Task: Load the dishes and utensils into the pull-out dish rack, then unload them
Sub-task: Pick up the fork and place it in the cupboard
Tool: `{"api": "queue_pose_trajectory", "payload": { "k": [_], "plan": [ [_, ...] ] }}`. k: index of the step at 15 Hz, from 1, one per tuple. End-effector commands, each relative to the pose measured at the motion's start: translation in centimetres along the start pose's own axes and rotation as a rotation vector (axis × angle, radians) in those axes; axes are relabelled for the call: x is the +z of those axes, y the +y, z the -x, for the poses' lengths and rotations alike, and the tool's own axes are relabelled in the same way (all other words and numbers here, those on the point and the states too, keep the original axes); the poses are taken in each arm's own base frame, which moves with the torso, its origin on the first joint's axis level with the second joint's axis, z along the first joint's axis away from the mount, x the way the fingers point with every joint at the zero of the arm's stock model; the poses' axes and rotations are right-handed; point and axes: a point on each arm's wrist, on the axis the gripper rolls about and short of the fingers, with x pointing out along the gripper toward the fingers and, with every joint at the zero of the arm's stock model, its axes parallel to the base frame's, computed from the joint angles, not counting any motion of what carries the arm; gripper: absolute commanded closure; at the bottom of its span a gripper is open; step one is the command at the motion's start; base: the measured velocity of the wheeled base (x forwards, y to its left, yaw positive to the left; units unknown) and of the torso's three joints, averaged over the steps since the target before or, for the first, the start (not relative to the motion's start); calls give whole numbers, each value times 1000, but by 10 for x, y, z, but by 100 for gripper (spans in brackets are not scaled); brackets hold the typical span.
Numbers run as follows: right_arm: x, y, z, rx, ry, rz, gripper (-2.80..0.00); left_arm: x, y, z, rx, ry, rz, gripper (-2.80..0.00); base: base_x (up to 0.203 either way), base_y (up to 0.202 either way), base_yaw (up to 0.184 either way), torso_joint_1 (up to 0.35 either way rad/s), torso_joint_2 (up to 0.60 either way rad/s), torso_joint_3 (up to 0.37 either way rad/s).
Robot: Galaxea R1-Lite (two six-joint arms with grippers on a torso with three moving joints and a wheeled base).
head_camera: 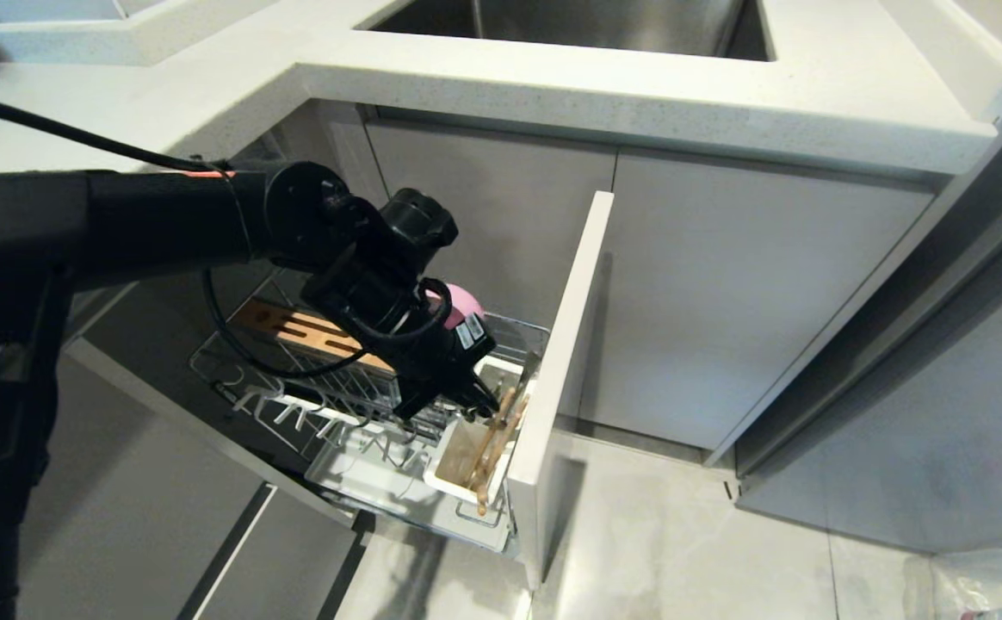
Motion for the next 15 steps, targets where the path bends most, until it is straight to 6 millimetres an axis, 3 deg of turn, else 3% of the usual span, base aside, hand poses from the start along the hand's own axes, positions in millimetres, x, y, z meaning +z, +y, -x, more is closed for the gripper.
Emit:
{"api": "queue_pose_trajectory", "payload": {
  "k": [1,15],
  "plan": [
    [0,0,0,0,1,-1,0,2,2,-6,14,14,12,0,0,0,0,0,0,0],
    [0,0,0,0,1,-1,0,16,10,-28,45,30,44,0,0,0,0,0,0,0]
  ]
}}
